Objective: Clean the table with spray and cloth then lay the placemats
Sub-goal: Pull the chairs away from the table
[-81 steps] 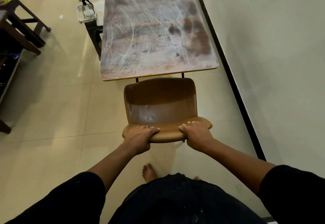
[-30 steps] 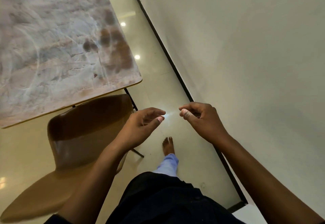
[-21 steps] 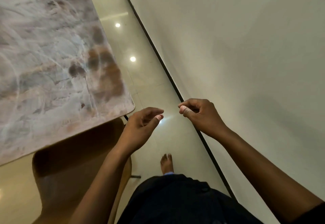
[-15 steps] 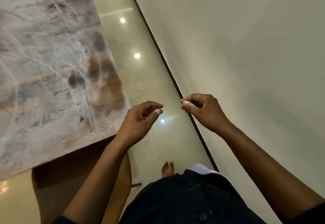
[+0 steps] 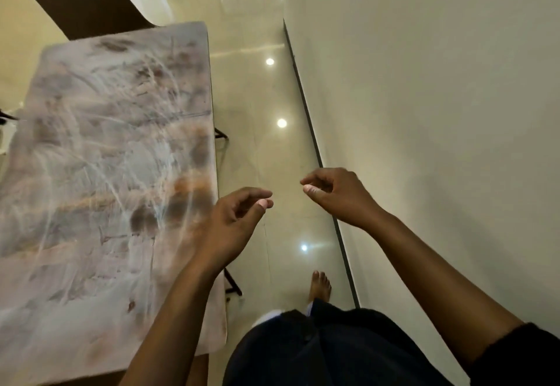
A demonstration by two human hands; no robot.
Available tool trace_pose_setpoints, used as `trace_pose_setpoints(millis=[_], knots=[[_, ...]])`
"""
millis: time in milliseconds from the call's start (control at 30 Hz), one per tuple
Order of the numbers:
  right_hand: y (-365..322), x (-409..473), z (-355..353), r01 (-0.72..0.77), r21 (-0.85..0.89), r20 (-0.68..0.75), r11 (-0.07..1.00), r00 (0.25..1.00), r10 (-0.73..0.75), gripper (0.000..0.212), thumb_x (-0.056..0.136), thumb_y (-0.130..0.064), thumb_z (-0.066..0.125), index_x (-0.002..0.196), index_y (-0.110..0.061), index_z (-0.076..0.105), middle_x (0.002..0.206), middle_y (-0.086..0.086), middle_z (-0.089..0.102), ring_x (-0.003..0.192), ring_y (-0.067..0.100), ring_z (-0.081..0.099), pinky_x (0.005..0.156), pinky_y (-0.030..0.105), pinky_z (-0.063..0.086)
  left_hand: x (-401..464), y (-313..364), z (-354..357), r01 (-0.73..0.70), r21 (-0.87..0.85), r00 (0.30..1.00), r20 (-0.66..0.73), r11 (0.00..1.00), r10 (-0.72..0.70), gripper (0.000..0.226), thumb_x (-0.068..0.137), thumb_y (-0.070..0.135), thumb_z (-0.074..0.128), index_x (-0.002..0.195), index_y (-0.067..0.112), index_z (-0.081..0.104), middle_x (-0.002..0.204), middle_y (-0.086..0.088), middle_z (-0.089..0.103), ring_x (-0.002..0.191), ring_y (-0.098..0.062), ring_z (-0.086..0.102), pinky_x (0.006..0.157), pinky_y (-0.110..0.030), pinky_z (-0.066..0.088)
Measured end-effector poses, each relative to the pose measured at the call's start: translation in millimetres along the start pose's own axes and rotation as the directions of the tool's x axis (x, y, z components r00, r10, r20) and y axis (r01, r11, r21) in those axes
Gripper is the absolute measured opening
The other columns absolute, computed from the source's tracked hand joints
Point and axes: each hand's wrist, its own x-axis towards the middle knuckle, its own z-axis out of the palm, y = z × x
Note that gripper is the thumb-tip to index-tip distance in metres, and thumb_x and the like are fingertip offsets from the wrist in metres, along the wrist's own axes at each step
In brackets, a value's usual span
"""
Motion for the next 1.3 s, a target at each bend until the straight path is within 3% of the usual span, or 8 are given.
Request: trace_pose_setpoints(millis=[267, 533, 700, 867, 1033, 1167, 1300], knots=[[-9, 140, -41, 0.066, 0.004, 0.083, 0.998, 0.994, -0.067, 0.020, 0.097, -0.034, 0.069, 0.115, -0.027, 0.075, 0.099, -0.014, 0.074, 0.090, 0.000, 0.069, 0.087, 0.027, 0.057, 134, 25, -1, 0.073, -0.046, 0.994, -0.080, 0.996, -0.077, 0.020, 0.108, 0.021, 0.064, 0.118, 0.031, 0.078, 0.107, 0.008, 0.083, 0.106, -0.006, 0.076, 0.102, -0.043, 0.060], [-29, 305, -77, 0.110, 0.000, 0.084, 0.994, 0.990, -0.109, 0.020, 0.097, -0.033, 0.069, 0.115, -0.027, 0.076, 0.102, -0.016, 0.074, 0.089, -0.005, 0.068, 0.082, 0.019, 0.052, 298, 35, -44, 0.046, -0.055, 0.993, -0.105, 0.997, -0.052, 0.020, 0.107, 0.023, 0.064, 0.118, 0.034, 0.077, 0.107, 0.011, 0.082, 0.106, -0.002, 0.075, 0.100, -0.038, 0.060], [-50, 416, -94, 0.088, -0.019, 0.116, 0.996, 0.990, -0.085, 0.018, 0.097, -0.034, 0.069, 0.114, -0.030, 0.075, 0.103, -0.016, 0.074, 0.092, -0.004, 0.067, 0.084, 0.021, 0.054, 394, 48, -89, 0.065, -0.080, 0.994, -0.082, 0.995, -0.072, 0.026, 0.098, 0.040, 0.064, 0.119, 0.034, 0.077, 0.111, 0.009, 0.082, 0.110, -0.007, 0.075, 0.101, -0.043, 0.060], [-72, 526, -96, 0.096, -0.006, 0.110, 0.995, 0.989, -0.095, 0.018, 0.096, -0.032, 0.070, 0.112, -0.029, 0.076, 0.101, -0.014, 0.075, 0.088, -0.005, 0.066, 0.079, 0.017, 0.049, 495, 55, -133, 0.089, -0.006, 0.993, -0.076, 0.996, -0.089, 0.019, 0.107, 0.025, 0.065, 0.121, 0.031, 0.077, 0.109, 0.009, 0.082, 0.109, -0.008, 0.076, 0.102, -0.049, 0.060], [-89, 649, -100, 0.150, 0.002, 0.147, 0.989, 0.978, -0.149, 0.021, 0.096, -0.032, 0.070, 0.116, -0.026, 0.076, 0.103, -0.011, 0.075, 0.094, 0.001, 0.069, 0.086, 0.025, 0.056, 599, 64, -165, 0.118, -0.031, 0.988, -0.101, 0.993, -0.121, 0.026, 0.099, 0.039, 0.064, 0.120, 0.034, 0.078, 0.110, 0.008, 0.082, 0.112, -0.013, 0.076, 0.103, -0.054, 0.059], [-107, 764, -113, 0.234, -0.026, 0.220, 0.972, 0.950, -0.223, 0.021, 0.097, -0.033, 0.069, 0.116, -0.026, 0.076, 0.101, -0.013, 0.073, 0.091, -0.001, 0.067, 0.080, 0.020, 0.052, 693, 76, -179, 0.101, -0.014, 0.978, -0.185, 0.995, -0.102, 0.023, 0.108, 0.024, 0.062, 0.127, 0.025, 0.076, 0.114, 0.006, 0.081, 0.111, -0.010, 0.075, 0.101, -0.048, 0.061], [-130, 858, -133, 0.276, -0.028, 0.302, 0.961, 0.919, -0.255, 0.019, 0.098, -0.032, 0.069, 0.115, -0.027, 0.075, 0.097, -0.017, 0.071, 0.086, -0.007, 0.065, 0.073, 0.010, 0.045, 771, 100, -192, 0.130, -0.051, 0.958, -0.252, 0.990, -0.139, 0.023, 0.109, 0.021, 0.061, 0.127, 0.022, 0.075, 0.115, 0.004, 0.080, 0.110, -0.009, 0.075, 0.100, -0.042, 0.062]])
